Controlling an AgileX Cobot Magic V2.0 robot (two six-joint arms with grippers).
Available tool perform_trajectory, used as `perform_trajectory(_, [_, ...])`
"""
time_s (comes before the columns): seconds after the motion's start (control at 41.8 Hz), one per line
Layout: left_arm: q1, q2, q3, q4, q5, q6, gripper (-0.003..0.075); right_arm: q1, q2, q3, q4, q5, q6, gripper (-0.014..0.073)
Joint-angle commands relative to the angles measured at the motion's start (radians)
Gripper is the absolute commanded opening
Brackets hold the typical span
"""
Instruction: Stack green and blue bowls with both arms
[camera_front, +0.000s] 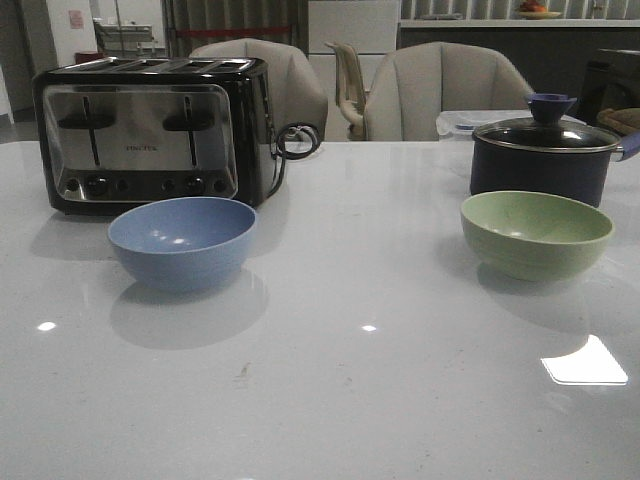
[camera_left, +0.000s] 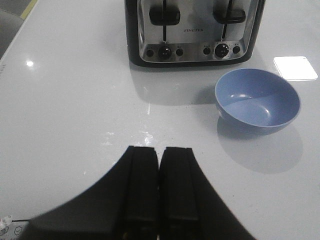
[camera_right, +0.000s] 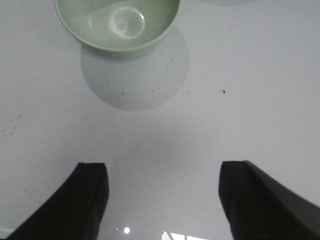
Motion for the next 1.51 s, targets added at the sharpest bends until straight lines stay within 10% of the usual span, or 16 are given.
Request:
perform_trajectory(0.0, [0.003, 0.008, -0.031, -0.005, -0.080, 0.000, 0.0098, -0.012, 0.076, -0.108, 0.000, -0.053, 0.008, 0.0593])
perform_trajectory(1.173, [0.003, 0.008, -0.031, -0.005, -0.080, 0.000, 0.0111, -0.048, 0.882, -0.716, 0.028, 0.014, 0.003, 0.0590])
perform_trajectory(1.364, [0.003, 0.008, -0.031, -0.005, -0.083, 0.000, 0.0414, -0.048, 0.899, -0.716, 0.028, 0.015, 0.003, 0.0578])
perform_trajectory(1.484, [0.003, 0.008, -0.031, -0.005, -0.087, 0.000, 0.0477, -0.048, 0.899, -0.717, 0.028, 0.016, 0.003, 0.0437])
